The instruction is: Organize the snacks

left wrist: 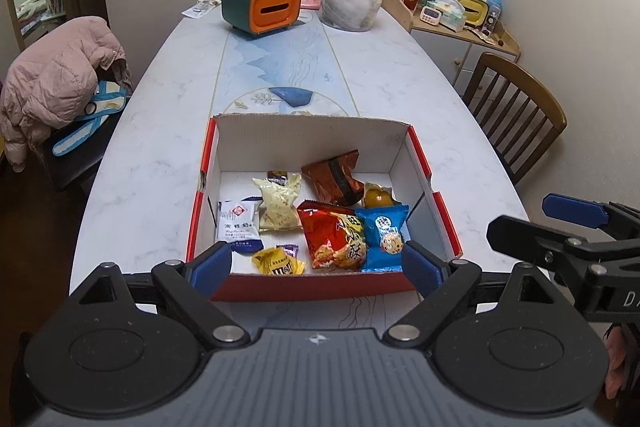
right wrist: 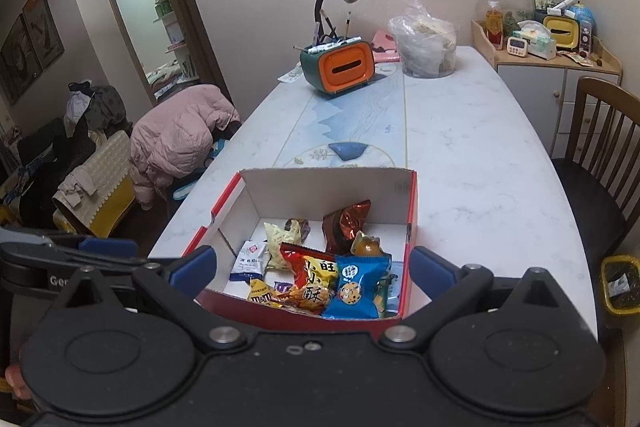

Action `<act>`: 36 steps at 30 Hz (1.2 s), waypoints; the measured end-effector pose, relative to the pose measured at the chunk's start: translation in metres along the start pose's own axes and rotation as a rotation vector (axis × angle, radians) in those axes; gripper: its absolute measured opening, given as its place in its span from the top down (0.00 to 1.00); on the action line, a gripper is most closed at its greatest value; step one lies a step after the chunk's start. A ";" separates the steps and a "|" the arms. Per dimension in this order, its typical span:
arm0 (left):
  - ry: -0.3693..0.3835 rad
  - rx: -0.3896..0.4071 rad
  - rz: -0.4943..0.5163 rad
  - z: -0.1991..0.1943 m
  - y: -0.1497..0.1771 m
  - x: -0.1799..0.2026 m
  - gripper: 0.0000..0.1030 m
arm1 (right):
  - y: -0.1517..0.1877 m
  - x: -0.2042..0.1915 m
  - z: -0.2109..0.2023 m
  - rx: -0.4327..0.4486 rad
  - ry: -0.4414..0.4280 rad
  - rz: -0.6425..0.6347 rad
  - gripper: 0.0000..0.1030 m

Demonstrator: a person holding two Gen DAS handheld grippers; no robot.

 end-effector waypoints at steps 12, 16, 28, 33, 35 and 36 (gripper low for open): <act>-0.028 0.028 0.004 -0.013 0.002 0.005 0.10 | 0.004 0.003 -0.006 0.002 0.015 0.056 0.00; -0.030 0.035 0.010 -0.015 0.002 0.006 0.10 | 0.007 0.001 -0.006 -0.005 0.023 0.046 0.00; -0.042 0.054 0.016 -0.020 -0.001 0.006 0.10 | 0.005 -0.006 -0.014 0.045 0.018 0.003 0.00; -0.048 0.062 0.017 -0.020 -0.003 0.003 0.10 | 0.002 -0.006 -0.013 0.063 0.018 0.001 0.00; -0.049 0.066 0.018 -0.020 -0.003 0.003 0.10 | 0.001 -0.006 -0.012 0.065 0.019 0.002 0.00; -0.048 0.067 0.018 -0.020 -0.004 0.002 0.10 | 0.001 -0.006 -0.012 0.064 0.019 0.002 0.00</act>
Point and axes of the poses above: each gripper's, at about its wrist camera, not at the fingertips, and z roughly the way its jaws point, x to its right, y to its underside, the point moved 5 cm from there along z, roughly the way its jaws point, and after that the axes turned 14 degrees about z, right-handed, at the moved point
